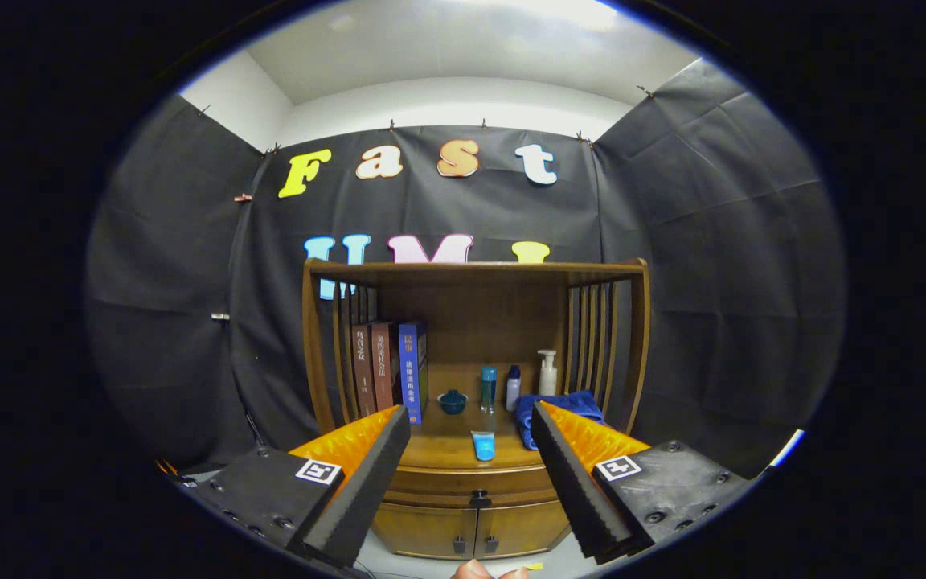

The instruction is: Pull open the drawer, take out the items inside it, and place them on the countertop above the cabinet.

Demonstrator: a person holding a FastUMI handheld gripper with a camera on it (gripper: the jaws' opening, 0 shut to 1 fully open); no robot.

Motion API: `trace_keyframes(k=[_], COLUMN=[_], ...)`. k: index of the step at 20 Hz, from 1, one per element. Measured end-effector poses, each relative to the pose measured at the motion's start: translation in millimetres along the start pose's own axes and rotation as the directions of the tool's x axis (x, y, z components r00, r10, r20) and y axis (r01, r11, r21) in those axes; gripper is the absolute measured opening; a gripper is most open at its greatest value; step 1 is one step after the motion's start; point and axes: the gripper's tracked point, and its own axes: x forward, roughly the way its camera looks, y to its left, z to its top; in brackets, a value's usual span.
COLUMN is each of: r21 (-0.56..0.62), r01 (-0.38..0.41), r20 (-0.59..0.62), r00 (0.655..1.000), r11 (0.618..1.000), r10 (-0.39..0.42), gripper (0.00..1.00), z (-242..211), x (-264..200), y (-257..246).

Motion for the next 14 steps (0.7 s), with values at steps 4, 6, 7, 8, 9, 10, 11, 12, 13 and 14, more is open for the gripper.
trace_keyframes(k=[4,6,7,8,9,10,11,12,13,14], r21=[-0.004,-0.030,-0.046,-0.057,-0.059,-0.052,-0.041,-0.035,-0.037,-0.045], r01=[-0.011,-0.015,-0.018,-0.017,-0.012,-0.007,-0.005,-0.006,-0.005,-0.004], r20=[-0.044,-0.026,-0.016,-0.007,-0.002,0.000,0.003,0.004,0.005,0.006], r00=[0.999,1.000,1.000,1.000,1.000,1.000,1.000,1.000,1.000,1.000], r11=[1.000,0.999,0.999,0.998,0.998,0.999,0.999,0.999,0.999,0.999], r10=[0.011,0.015,0.017,0.017,0.012,0.007,0.005,0.006,0.006,0.004], gripper=[0.99,0.99,0.99,0.99,0.99,0.99,0.99,0.99,0.99,0.99], z=[-19,-13,-11,-9,-9,-9,-9,-8,-8,-7], x=[3,0,0,-2,-3,-3,-3,-4,-3,-3], y=[3,4,4,4,3,2,2,4,5,5])
